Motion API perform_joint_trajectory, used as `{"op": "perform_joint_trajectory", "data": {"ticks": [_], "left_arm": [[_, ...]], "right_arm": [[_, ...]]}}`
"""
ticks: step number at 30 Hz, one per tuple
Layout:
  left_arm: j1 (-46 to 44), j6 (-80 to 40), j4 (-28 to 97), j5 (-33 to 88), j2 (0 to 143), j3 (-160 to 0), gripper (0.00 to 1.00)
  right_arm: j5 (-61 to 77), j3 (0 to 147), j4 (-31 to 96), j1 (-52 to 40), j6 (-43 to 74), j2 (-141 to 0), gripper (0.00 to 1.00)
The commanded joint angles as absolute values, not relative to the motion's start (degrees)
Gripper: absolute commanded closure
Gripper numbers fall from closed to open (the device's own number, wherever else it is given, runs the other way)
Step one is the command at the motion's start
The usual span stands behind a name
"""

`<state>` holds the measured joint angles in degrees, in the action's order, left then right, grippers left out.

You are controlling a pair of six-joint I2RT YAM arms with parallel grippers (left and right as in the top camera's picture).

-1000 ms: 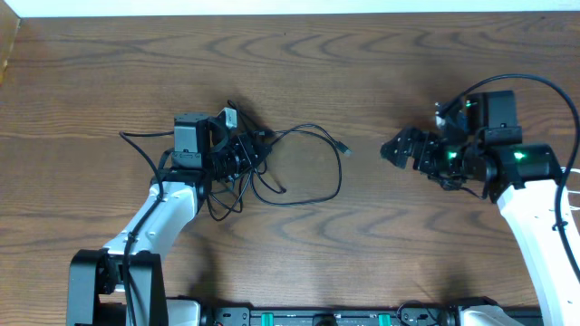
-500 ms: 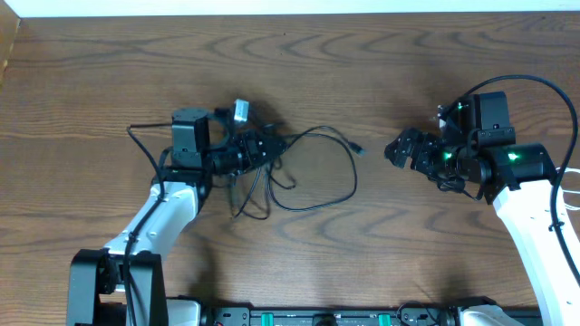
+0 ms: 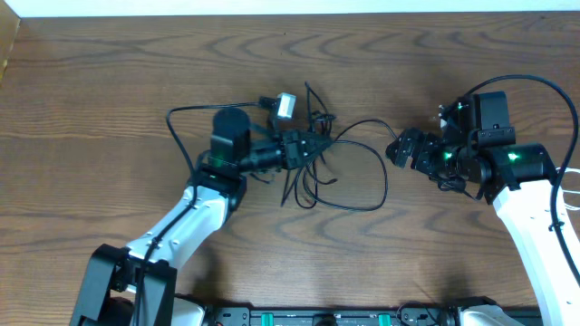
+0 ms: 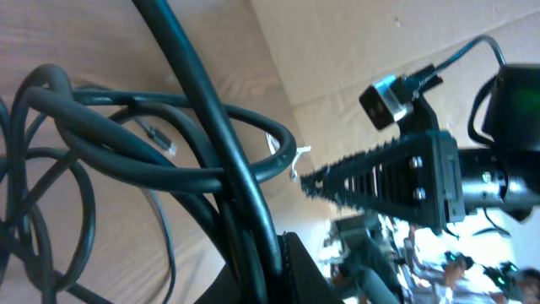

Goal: Untangle cables
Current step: 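Move the left gripper with the black cables rightward toward the right gripper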

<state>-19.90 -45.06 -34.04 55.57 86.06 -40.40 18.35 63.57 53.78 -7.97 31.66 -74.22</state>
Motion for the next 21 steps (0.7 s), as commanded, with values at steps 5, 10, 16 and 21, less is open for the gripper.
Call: {"op": "perform_joint_trajectory", "data": {"ticks": [5, 10, 16, 21], "left_arm": [[-25.15, -55.86, -41.91, 35.29, 85.67, -41.04, 0.92], [-27.2, -56.93, -47.7, 33.8, 85.67, -41.04, 0.91], [-27.29, -56.86, -45.01, 33.87, 85.67, -41.04, 0.91], [-25.71, -56.9, -45.63, 34.17, 85.49, -41.21, 0.91]], "right_arm": [[17.91, 63.53, 53.8, -8.25, 32.32, -74.15, 0.01], [17.89, 63.53, 53.8, -8.25, 32.32, -74.15, 0.01], [17.89, 63.51, 53.8, -8.25, 32.32, -74.15, 0.01], [17.89, 63.53, 53.8, -8.25, 32.32, -74.15, 0.01]]}}
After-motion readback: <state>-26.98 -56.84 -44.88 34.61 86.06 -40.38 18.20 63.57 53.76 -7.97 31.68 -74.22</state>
